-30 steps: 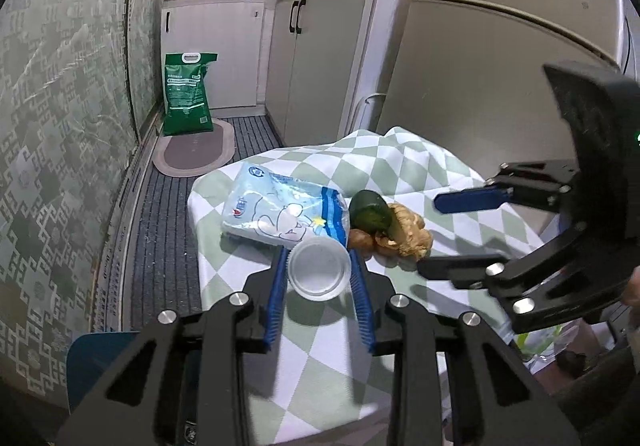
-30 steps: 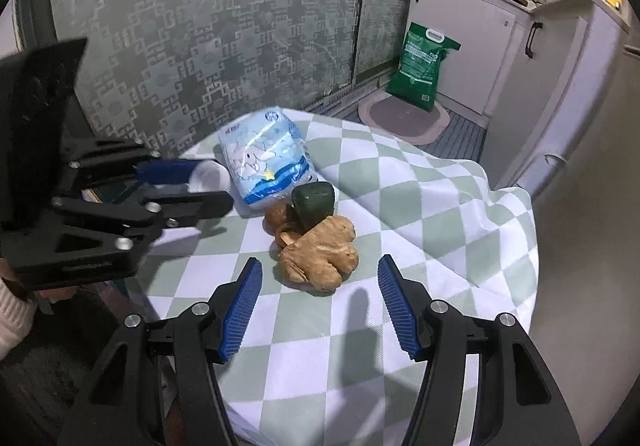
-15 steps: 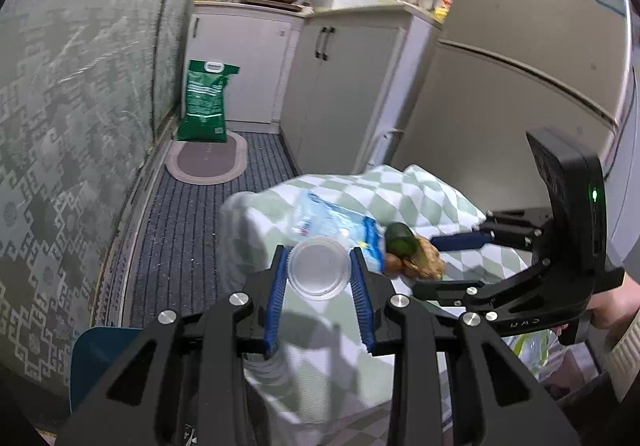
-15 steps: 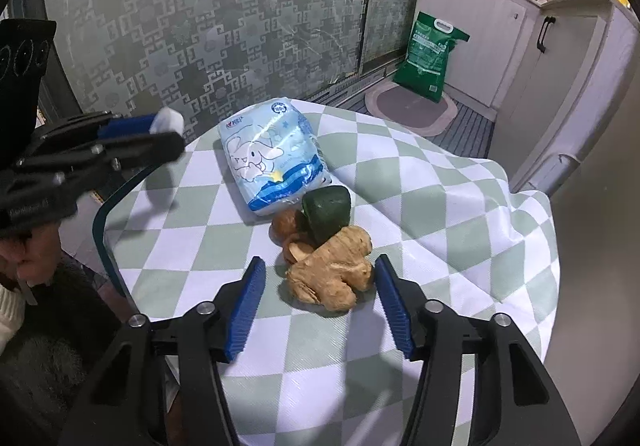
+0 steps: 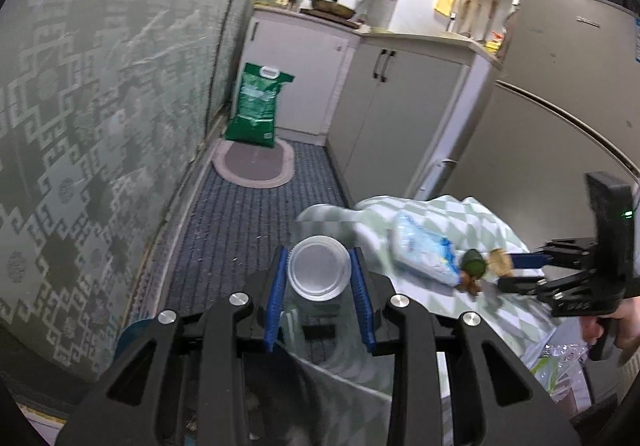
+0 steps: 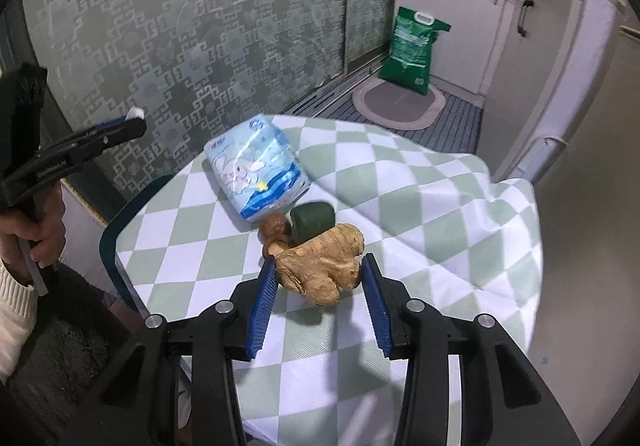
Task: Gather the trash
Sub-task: 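Lift the clear round lid with the left tool while the right tool grasps the ginger root, then carry the lid over the teal bin and open the left tool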
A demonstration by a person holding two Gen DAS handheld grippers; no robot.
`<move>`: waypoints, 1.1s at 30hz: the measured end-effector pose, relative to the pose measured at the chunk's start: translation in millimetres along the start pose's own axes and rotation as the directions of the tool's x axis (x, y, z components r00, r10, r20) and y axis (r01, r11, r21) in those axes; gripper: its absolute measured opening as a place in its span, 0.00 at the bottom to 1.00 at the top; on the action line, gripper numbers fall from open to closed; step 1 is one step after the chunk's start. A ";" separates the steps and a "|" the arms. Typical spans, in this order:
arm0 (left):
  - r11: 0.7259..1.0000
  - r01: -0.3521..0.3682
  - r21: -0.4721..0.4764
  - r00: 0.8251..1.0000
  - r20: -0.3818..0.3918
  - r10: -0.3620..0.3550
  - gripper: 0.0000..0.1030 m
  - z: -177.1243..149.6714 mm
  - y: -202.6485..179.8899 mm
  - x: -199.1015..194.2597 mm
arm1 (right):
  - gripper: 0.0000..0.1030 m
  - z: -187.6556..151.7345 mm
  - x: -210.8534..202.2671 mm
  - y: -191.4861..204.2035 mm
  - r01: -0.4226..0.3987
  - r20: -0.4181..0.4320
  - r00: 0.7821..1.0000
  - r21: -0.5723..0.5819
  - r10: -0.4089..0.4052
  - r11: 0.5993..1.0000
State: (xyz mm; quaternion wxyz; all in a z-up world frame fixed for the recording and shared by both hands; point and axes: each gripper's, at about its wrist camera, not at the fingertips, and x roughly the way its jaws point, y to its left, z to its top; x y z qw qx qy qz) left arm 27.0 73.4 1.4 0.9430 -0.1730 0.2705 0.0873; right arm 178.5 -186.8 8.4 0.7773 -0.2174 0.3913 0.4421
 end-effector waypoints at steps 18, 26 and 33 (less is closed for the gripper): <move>0.976 -0.217 -0.016 0.922 -0.332 0.199 0.33 -38.8 67.5 38.3 | 0.42 43.7 -28.1 48.2 -0.063 0.102 0.993 -0.016 0.064 0.998; 0.972 -0.232 0.024 0.873 -0.437 0.219 0.32 -56.3 79.0 49.5 | 0.42 62.2 -20.0 85.6 -0.114 0.082 0.990 -0.066 0.119 0.991; 0.969 -0.239 0.058 0.828 -0.509 0.235 0.33 -69.7 88.6 54.7 | 0.42 74.0 -3.2 119.3 -0.149 0.041 0.987 -0.113 0.154 0.982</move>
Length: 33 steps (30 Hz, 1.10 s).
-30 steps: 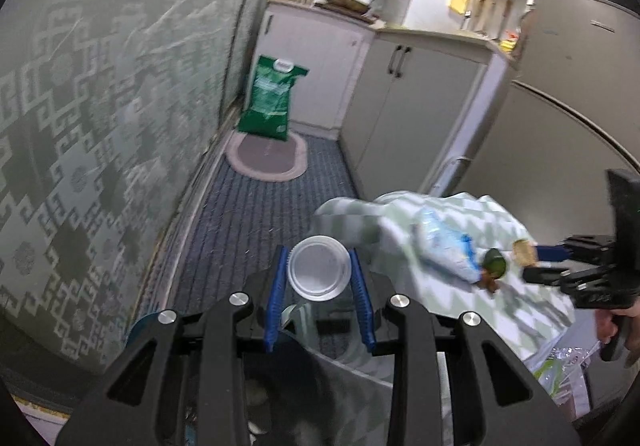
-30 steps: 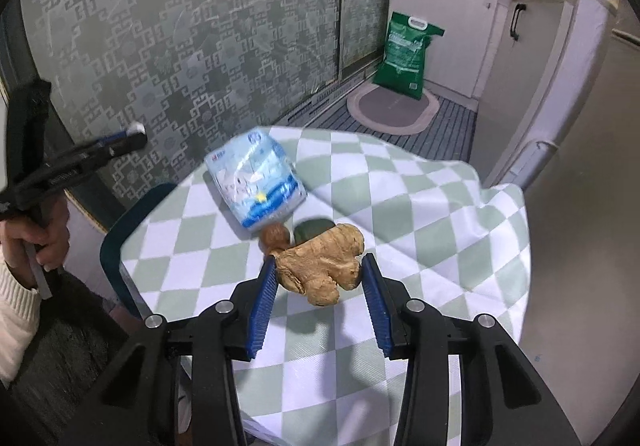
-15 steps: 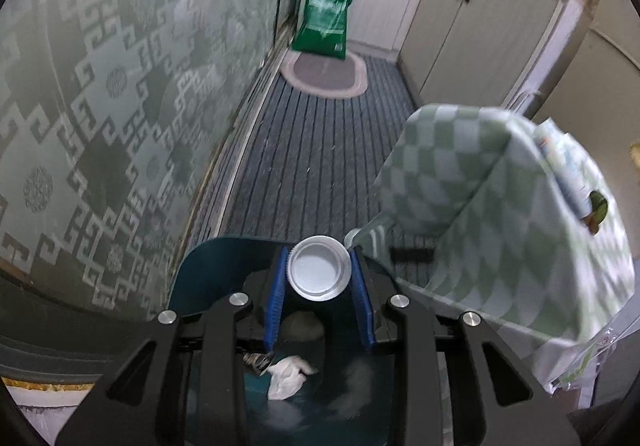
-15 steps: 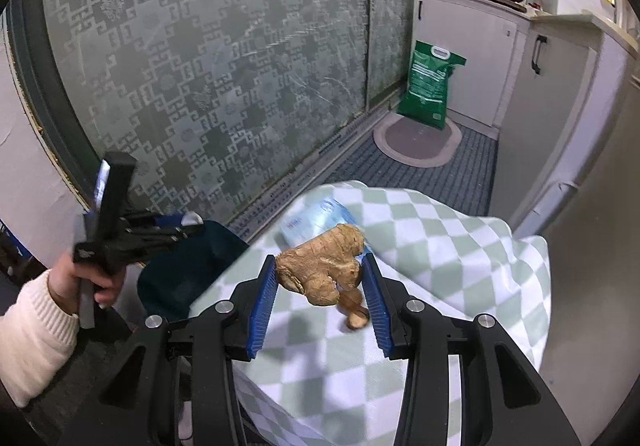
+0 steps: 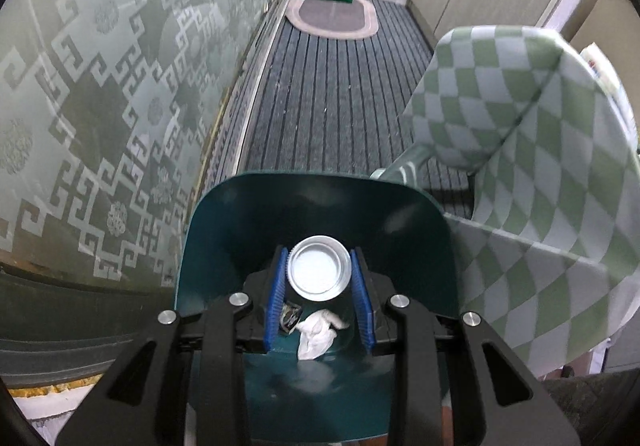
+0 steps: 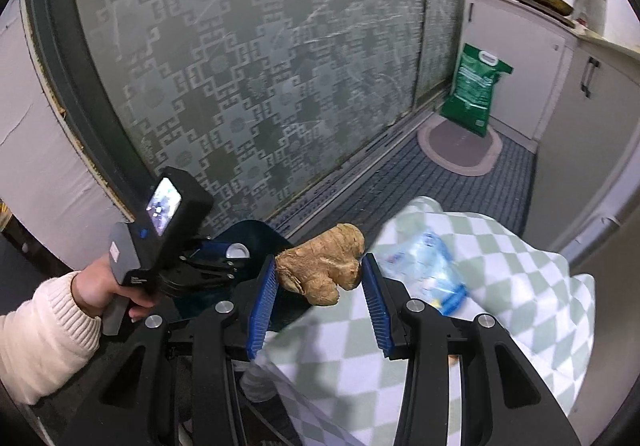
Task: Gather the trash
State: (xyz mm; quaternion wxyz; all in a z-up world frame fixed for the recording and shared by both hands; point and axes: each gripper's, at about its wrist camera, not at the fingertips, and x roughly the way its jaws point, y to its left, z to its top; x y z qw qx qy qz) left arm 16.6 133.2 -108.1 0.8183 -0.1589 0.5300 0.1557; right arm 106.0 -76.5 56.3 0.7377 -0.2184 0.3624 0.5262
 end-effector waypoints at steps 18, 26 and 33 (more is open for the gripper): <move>0.999 -0.048 0.000 0.998 -0.042 0.048 0.33 -7.0 18.0 5.3 | 0.42 1.7 98.8 64.5 -0.068 -0.281 0.959 -0.055 0.050 0.996; 0.998 -0.053 -0.040 0.997 0.059 0.056 0.36 -3.5 26.5 -21.8 | 0.42 -10.5 130.0 69.3 -0.068 -0.369 0.929 -0.067 0.038 0.995; 0.996 -0.005 -0.084 0.973 0.230 0.024 0.38 3.1 37.1 -60.4 | 0.42 -18.9 147.7 73.8 -0.072 -0.407 0.913 -0.068 0.038 0.995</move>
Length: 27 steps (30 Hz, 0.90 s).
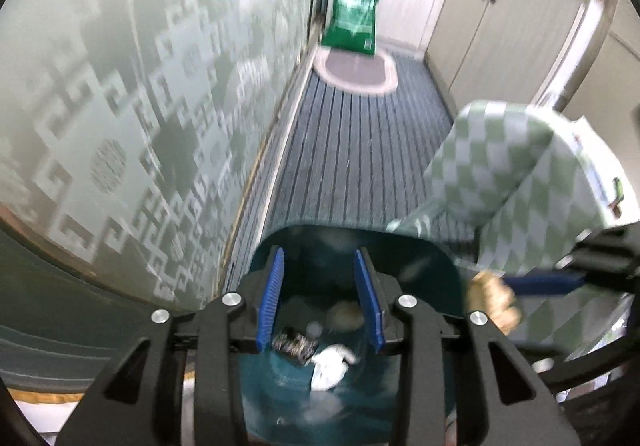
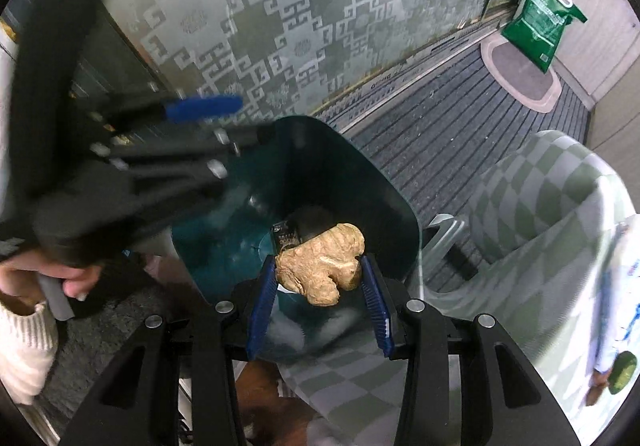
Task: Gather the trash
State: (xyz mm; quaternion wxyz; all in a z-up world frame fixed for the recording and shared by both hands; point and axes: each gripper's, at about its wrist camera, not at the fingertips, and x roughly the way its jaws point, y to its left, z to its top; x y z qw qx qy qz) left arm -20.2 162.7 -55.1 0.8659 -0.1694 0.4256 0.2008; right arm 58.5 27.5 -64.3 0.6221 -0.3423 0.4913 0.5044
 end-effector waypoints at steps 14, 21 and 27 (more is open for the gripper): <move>0.998 0.050 -0.029 0.956 0.292 -0.039 0.59 13.3 -1.0 -51.2 | 0.43 -2.4 26.3 12.1 -0.007 -0.041 0.999 -0.003 0.007 1.000; 0.998 0.059 -0.024 0.946 0.321 -0.048 0.65 12.7 -2.3 -57.8 | 0.53 -2.5 13.8 10.7 -0.050 0.003 0.999 0.015 0.050 0.999; 0.997 0.074 -0.032 0.931 0.362 -0.058 0.71 12.1 -2.2 -65.5 | 0.59 -3.4 -0.8 7.4 -0.060 0.049 0.997 0.021 0.059 0.998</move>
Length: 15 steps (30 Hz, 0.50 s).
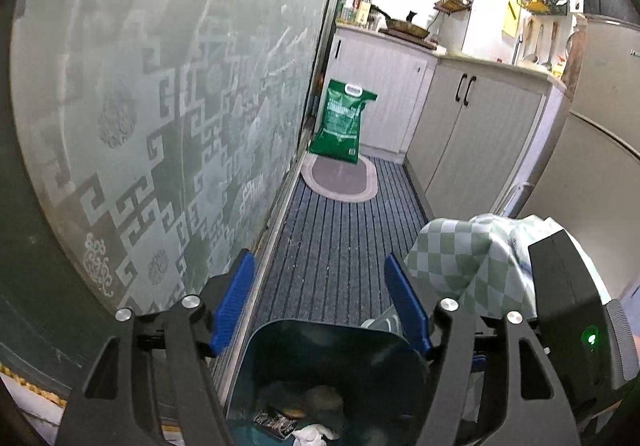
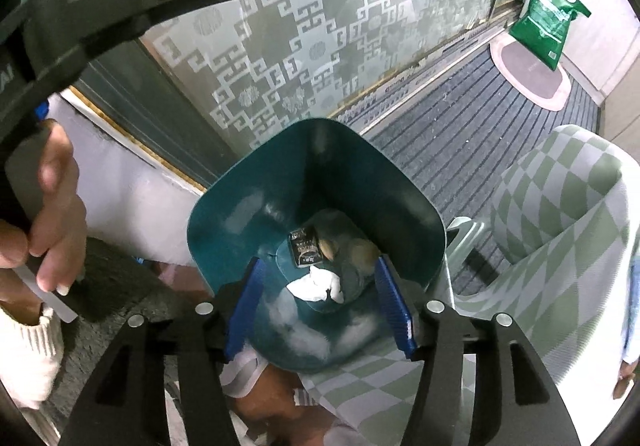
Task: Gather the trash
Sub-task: 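Move both tools back from the bin toward the table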
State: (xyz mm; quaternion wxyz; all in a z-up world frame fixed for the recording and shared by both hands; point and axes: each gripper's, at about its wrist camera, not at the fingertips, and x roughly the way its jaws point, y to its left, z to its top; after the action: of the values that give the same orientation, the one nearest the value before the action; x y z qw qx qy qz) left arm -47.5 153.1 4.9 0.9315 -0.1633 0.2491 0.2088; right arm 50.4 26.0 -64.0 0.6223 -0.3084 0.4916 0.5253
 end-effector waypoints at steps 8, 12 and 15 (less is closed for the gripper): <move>1.000 0.024 -0.009 0.995 0.102 -0.023 0.78 5.1 -4.7 -17.8 | 0.65 -0.3 -35.2 -7.4 0.024 0.126 0.992 0.014 -0.026 1.000; 0.998 0.059 -0.013 0.987 0.148 -0.056 0.82 6.6 -10.1 -25.5 | 0.65 -2.5 -58.9 -20.9 0.057 0.207 0.976 0.048 -0.065 0.997; 0.996 0.087 0.000 0.982 0.169 -0.085 0.83 6.3 -17.8 -28.0 | 0.65 -7.4 -82.1 -36.8 0.076 0.280 0.955 0.092 -0.099 0.993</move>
State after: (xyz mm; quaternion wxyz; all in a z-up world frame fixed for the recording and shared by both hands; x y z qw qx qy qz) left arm -58.7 131.7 28.6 0.9568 -0.1590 0.1611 0.1824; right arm 86.3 -19.0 5.6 0.7209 -0.2258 0.4036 0.5161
